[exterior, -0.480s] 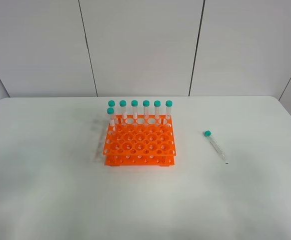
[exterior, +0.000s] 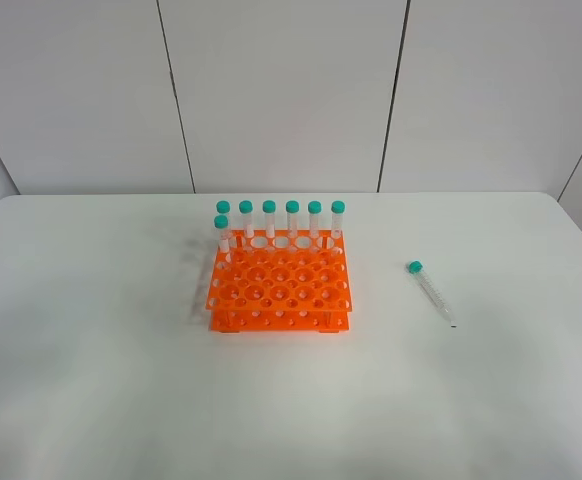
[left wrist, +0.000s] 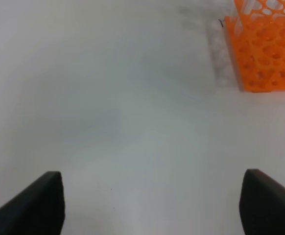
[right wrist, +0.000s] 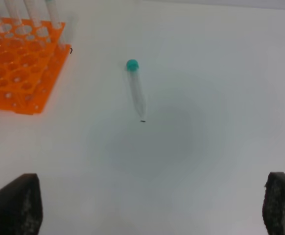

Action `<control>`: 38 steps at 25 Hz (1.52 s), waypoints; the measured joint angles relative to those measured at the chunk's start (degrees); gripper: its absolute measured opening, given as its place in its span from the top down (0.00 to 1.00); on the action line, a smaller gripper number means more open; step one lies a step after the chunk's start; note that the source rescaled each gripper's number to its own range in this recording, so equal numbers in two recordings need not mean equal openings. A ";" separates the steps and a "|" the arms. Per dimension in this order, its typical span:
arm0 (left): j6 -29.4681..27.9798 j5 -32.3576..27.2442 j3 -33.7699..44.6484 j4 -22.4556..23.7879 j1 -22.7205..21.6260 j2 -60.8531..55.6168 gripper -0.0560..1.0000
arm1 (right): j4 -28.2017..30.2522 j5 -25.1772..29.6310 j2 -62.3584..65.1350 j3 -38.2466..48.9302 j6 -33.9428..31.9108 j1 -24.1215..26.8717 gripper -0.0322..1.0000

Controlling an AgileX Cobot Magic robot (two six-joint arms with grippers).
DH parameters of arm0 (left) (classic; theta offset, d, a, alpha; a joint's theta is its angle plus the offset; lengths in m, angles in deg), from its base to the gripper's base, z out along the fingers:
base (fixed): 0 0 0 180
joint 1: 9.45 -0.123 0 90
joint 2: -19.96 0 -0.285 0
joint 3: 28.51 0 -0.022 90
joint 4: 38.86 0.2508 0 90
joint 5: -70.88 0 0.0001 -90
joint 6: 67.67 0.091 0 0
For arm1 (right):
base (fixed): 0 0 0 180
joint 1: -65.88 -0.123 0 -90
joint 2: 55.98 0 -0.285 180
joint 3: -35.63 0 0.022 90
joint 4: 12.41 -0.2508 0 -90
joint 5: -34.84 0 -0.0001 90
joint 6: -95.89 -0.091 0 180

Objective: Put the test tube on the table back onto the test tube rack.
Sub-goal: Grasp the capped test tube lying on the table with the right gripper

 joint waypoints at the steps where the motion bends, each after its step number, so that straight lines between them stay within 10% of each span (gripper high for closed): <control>1: 0.00 0.00 0.00 0.00 0.00 0.00 0.02 | 0.00 0.00 -1.08 -0.84 0.00 0.00 0.00; 24: 0.00 0.00 0.00 0.00 0.00 0.00 0.02 | 0.28 -1.01 -91.21 -42.30 2.14 -0.36 0.00; 38: 0.00 0.00 0.00 0.00 0.00 0.00 0.02 | 0.67 -14.46 -107.72 -44.87 2.53 -4.00 0.00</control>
